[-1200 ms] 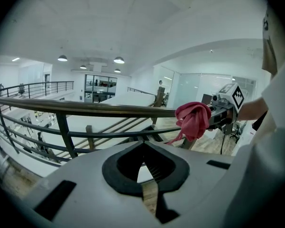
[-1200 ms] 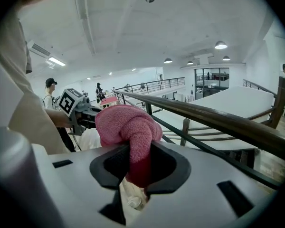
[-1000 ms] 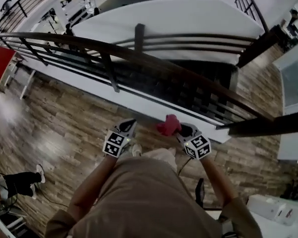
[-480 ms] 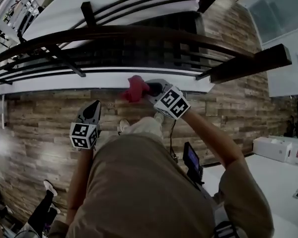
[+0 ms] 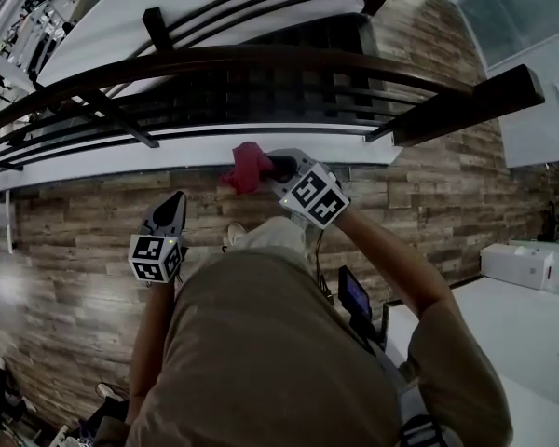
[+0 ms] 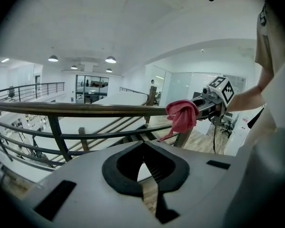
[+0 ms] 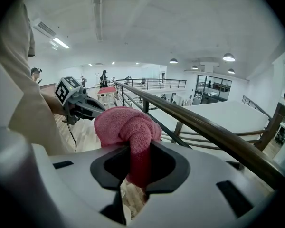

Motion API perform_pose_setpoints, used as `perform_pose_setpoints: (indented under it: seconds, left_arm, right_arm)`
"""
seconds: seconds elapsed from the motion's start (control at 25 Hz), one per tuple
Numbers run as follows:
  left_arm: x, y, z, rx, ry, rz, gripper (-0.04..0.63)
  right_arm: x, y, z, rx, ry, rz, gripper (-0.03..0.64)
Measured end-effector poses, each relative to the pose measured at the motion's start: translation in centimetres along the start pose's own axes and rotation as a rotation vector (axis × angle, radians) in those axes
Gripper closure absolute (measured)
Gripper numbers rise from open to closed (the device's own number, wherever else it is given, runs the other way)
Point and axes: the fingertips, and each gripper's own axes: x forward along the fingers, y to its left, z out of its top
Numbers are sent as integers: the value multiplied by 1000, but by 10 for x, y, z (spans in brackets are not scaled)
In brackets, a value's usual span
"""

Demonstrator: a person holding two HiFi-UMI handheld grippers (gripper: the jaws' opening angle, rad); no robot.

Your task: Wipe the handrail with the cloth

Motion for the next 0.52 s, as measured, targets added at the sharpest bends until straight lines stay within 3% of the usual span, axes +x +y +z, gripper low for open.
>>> perform_pose_setpoints:
  seconds: [0.52]
  left_arm:
    - [1,-13,5,17,12,-28,578]
  right_arm:
    - [-12,3,-1,21,-7,-16,523]
